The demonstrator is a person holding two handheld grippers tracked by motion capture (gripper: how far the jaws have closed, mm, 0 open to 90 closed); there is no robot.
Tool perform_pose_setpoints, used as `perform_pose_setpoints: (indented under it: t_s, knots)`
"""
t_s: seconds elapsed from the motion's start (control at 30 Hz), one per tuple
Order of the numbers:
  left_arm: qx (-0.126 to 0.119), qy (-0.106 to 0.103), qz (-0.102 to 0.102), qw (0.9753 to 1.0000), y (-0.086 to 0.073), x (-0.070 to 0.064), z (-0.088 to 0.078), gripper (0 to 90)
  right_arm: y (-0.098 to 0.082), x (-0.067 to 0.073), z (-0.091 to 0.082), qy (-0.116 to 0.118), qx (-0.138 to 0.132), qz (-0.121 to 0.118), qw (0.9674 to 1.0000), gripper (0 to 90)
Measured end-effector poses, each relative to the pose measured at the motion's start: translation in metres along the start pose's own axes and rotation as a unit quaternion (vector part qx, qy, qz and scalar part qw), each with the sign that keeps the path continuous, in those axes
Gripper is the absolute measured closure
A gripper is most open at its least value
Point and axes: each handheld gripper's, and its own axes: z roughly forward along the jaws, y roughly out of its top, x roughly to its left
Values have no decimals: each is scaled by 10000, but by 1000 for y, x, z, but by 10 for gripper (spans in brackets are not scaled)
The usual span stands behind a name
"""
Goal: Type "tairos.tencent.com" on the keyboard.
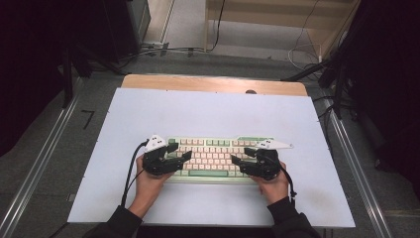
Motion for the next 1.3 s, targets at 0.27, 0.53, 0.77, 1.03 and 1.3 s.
perform_pose_setpoints:
  t_s: [0.27, 0.53, 0.77, 1.03, 1.3]
  knots:
    - [91, -540, 133, 9984, 7, -8, 9, 886, 1, -1, -1, -11, -33, 17, 10000, 339]
    - [380, -579, 329, 9971, 16, -19, 29, 900, 2, -2, -2, -14, -43, 25, 10000, 349]
    - [621, -540, 412, 9958, 17, -22, 43, 900, 2, -1, -1, 13, -8, 16, 10000, 351]
    - [825, -464, 508, 9942, 16, -25, 51, 900, 2, -1, -1, 18, -8, 14, 10000, 356]
    - [880, -408, 546, 9938, 16, -26, 54, 900, 2, -1, -1, 27, -6, 17, 10000, 358]
